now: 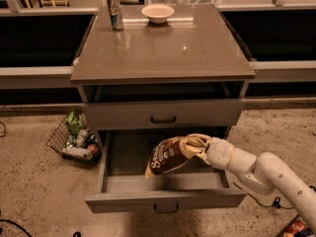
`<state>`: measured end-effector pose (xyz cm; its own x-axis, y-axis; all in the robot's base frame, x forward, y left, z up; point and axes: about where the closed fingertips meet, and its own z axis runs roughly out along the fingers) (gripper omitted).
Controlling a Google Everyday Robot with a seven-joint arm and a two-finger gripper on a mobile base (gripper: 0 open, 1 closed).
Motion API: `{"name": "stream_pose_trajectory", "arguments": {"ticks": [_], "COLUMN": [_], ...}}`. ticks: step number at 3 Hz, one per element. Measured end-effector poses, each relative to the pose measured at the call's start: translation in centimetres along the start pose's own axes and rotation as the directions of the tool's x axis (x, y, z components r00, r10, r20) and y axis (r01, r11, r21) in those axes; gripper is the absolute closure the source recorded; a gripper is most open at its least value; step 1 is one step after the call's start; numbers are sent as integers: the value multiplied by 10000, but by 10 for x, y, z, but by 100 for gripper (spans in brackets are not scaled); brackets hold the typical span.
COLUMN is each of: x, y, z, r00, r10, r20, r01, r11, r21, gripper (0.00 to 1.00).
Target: Place brown chip bag into middle drawer
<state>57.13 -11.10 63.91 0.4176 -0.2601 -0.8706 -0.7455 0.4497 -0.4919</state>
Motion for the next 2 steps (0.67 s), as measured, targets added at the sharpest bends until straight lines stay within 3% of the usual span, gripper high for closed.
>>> {"name": "stream_pose_trajectory", "arguments": {"ticks": [1,2], "x": [48,48], "y": [-1,-1], "z": [-1,-1], "r00": [9949,9949], "r10": [64,64], "r20": [-1011,-1011], "r01": [-112,-112], "r11": [9988,9988], "r21": [-469,-470], "gripper": [100,100]}}
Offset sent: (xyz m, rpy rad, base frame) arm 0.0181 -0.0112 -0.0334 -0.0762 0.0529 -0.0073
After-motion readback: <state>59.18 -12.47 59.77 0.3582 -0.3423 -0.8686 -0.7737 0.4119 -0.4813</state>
